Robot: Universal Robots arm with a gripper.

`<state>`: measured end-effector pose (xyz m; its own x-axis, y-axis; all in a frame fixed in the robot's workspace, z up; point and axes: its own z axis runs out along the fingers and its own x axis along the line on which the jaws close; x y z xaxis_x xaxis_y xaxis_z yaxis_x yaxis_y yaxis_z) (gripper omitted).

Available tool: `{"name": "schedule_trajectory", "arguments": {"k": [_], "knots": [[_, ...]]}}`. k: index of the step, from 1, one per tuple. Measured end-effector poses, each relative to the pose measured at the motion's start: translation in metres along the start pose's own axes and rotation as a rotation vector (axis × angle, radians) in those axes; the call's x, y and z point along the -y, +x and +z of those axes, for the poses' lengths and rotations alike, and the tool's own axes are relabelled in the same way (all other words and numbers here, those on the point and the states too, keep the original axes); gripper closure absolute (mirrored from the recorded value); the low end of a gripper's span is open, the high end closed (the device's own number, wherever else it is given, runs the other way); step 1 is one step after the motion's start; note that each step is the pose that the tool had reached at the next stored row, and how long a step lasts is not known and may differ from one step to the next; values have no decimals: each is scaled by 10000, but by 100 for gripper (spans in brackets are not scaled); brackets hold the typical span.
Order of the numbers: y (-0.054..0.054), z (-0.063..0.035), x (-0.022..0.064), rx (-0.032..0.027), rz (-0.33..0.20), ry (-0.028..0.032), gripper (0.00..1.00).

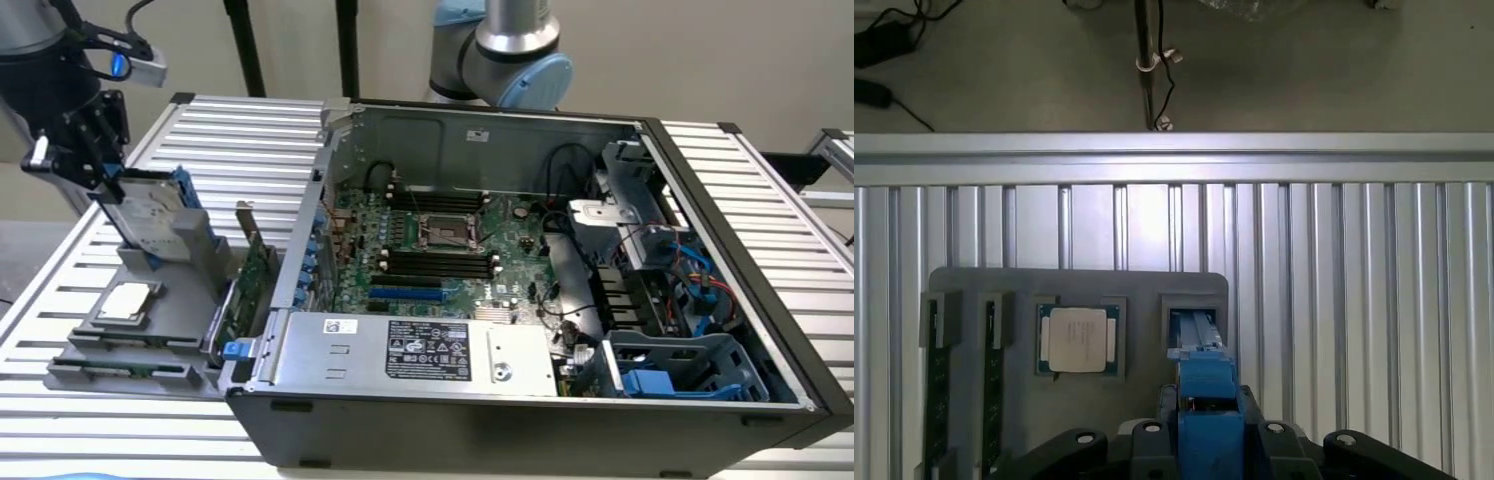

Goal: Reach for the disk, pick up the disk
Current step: 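Pick up the disk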

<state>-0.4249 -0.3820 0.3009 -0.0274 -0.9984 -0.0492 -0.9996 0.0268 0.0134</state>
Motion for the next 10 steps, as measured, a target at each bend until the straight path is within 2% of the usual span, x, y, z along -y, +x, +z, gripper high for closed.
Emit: {"name": "schedule_trajectory", "arguments": {"k": [10], "knots": [[-21, -429, -5, 0, -1, -1, 67]]}}
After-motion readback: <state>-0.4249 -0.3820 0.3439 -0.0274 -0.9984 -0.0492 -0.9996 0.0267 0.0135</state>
